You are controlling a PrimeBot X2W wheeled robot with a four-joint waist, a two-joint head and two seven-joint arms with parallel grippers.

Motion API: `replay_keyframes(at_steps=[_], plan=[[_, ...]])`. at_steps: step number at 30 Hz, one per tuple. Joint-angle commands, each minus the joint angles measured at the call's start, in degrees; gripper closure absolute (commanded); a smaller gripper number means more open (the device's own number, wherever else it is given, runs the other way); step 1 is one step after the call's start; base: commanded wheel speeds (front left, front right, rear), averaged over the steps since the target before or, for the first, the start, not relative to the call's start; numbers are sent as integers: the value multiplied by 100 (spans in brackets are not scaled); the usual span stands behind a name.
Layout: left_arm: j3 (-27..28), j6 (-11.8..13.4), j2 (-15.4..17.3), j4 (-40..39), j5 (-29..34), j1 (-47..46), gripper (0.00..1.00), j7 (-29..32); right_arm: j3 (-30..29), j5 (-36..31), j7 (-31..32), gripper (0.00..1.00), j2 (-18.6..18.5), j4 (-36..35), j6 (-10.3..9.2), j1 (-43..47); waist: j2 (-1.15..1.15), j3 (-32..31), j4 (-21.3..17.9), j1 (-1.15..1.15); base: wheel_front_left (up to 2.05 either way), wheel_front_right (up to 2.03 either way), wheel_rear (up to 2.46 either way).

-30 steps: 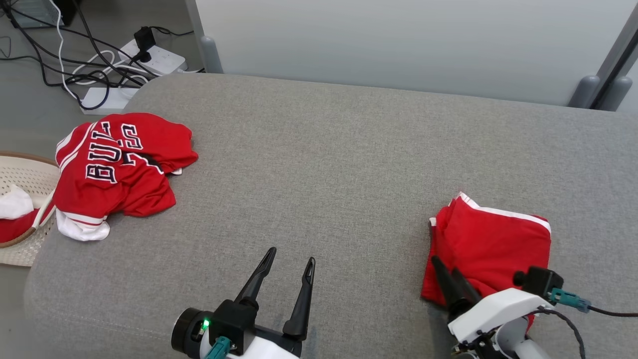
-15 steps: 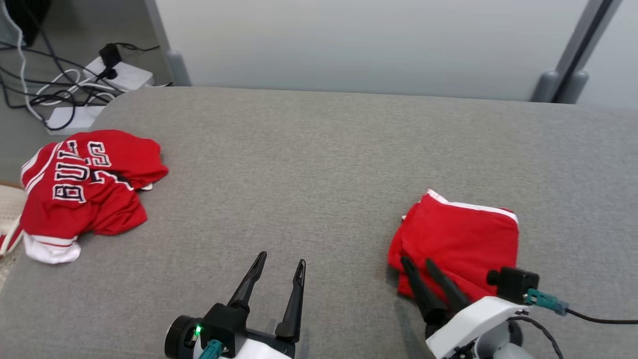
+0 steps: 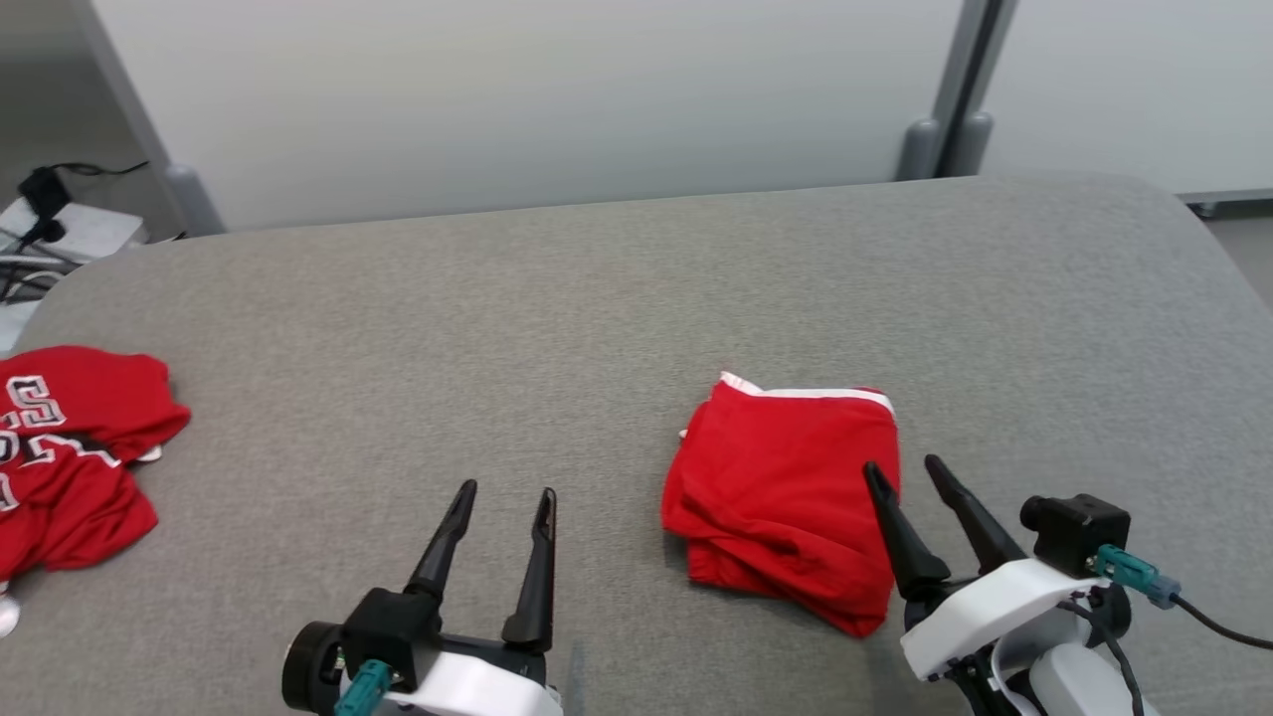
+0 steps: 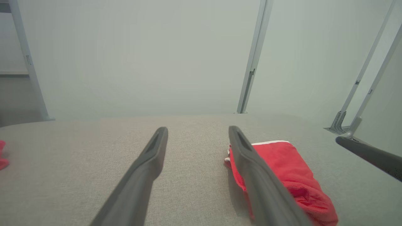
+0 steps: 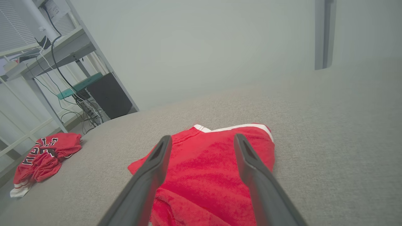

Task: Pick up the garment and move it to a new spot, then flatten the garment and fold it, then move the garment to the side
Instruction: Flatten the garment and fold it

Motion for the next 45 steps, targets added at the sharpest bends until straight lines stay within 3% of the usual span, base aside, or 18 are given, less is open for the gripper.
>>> replay_keyframes(at_steps=[1, 14, 28, 45], plan=[[278, 25, 0, -154, 17, -153, 0, -59, -19, -194, -79, 0, -16, -103, 25, -245, 0, -26, -191, 0, 0, 0, 0], [820, -120, 0, -82, 59, 158, 0, -59, -882, -1339, -82, 0, -65, -566, 25, 361, 0, -279, -276, 0, 0, 0, 0], [1117, -198, 0, 27, 499, 692, 0, -59, -1617, -1719, -83, 0, 10, -1176, 25, 1262, 0, -582, -197, 0, 0, 0, 0], [1274, -133, 0, -160, 552, 935, 0, -59, -1798, -1898, -83, 0, 90, -1327, 25, 1627, 0, -632, -102, 0, 0, 0, 0]])
